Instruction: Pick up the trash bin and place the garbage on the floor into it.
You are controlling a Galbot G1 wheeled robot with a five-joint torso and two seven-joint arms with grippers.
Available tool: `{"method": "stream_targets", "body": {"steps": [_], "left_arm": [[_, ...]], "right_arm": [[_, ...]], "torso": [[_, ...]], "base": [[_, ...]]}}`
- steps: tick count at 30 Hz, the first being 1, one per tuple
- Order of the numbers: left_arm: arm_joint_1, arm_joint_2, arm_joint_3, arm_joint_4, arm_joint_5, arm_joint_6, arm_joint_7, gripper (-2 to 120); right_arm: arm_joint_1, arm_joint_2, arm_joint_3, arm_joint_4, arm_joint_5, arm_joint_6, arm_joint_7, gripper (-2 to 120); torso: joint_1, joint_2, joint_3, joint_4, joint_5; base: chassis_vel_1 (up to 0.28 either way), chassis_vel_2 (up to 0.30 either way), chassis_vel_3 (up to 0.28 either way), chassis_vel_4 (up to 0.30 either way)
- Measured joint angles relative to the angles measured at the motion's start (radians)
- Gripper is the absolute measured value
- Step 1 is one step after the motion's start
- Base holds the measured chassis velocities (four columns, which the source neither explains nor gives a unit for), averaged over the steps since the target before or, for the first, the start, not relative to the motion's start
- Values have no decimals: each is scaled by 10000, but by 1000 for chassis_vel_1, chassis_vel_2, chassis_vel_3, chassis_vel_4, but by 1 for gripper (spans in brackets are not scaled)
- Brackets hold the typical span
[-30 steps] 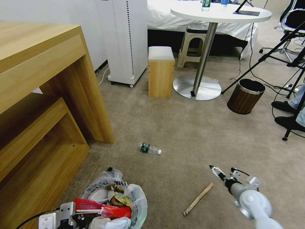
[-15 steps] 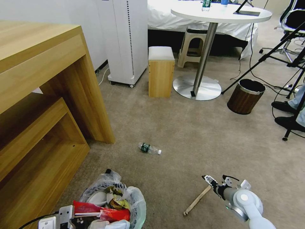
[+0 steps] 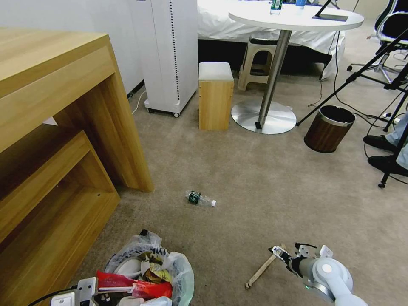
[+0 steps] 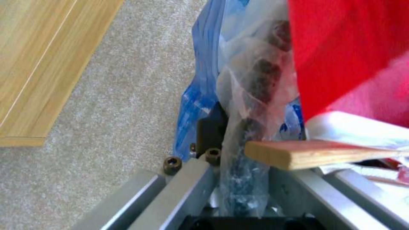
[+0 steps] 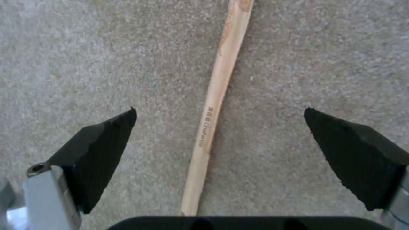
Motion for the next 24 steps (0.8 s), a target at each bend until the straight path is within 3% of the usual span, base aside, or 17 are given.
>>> {"method": "stream_targets", "body": {"steps": [10,24], "left_arm": [[15,-175,-6,42,205,-4,99,0],[168,-381,-2,48,472,-24,252,0]], "right_arm": [[-62,-619,26,288,685,-753,151,100],[366,-927,-15,-67,1008,-835,234,100]], "torso": [[0,0,0,1,0],[0,0,0,0,0]], "base": [[0,0,0,0],[0,0,0,0]]}}
